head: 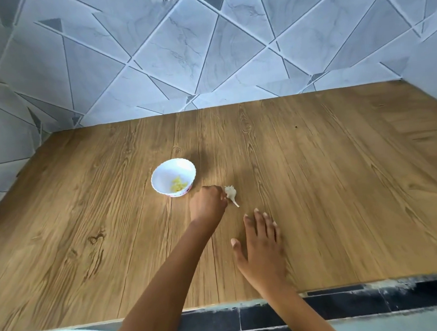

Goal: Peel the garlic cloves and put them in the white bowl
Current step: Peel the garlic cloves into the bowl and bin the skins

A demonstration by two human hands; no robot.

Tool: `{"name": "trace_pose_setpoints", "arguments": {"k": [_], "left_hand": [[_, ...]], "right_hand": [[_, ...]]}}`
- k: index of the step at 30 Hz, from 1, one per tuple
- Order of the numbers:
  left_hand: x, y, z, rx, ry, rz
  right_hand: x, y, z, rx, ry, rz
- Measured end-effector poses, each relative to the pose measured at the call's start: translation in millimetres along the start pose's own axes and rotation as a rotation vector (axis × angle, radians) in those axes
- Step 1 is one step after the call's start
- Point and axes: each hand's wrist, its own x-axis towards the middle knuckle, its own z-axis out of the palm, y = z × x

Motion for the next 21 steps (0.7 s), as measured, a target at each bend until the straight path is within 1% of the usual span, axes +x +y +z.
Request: {"name": "trace_pose_setpoints", "arguments": {"k": [3, 6, 9, 10, 12, 14, 16, 18, 21], "left_hand": [[1.5, 3.9, -0.9, 0.008, -0.004, -0.027], [-0.7, 10.8, -3.8, 0.054, -0.004, -0.013], [-7.3, 10.5, -4.5, 0.024, 0.019, 0.025], [-10.2, 5.8, -3.8, -0.032, 0.037, 0.042], [-16.5, -9.4, -4.5, -0.225, 0.076, 0.056], [-26.4, -24.7, -11.3, -0.394, 0.078, 0.045], [-38.8, -38.2, -21.6, -0.553, 0.024, -0.007], [-50.5, -50.3, -30.4, -0.707, -0.014, -0.098], [-65.5, -65.5, -41.1, -0.826, -0.067, -0.179]], "right_hand": [[0.5, 1.6, 2.3, -0.001, 0.007, -0.020], [0.8, 2.3, 1.6, -0.002, 0.005, -0.034], [-0.4, 2.3, -0.6, 0.004, -0.018, -0.041], [-0.9, 2.9, -0.5, 0.014, -0.024, -0.046], [-0.7, 5.4, 1.0, 0.036, -0.009, -0.072], [-0.1, 5.4, 2.2, 0.069, 0.015, -0.119], [1.1, 0.8, 0.5, 0.135, 0.041, -0.181], [3.7, -6.8, -1.6, 0.227, 0.069, -0.244], [10.6, -16.2, 0.5, 0.258, 0.074, -0.317]]}}
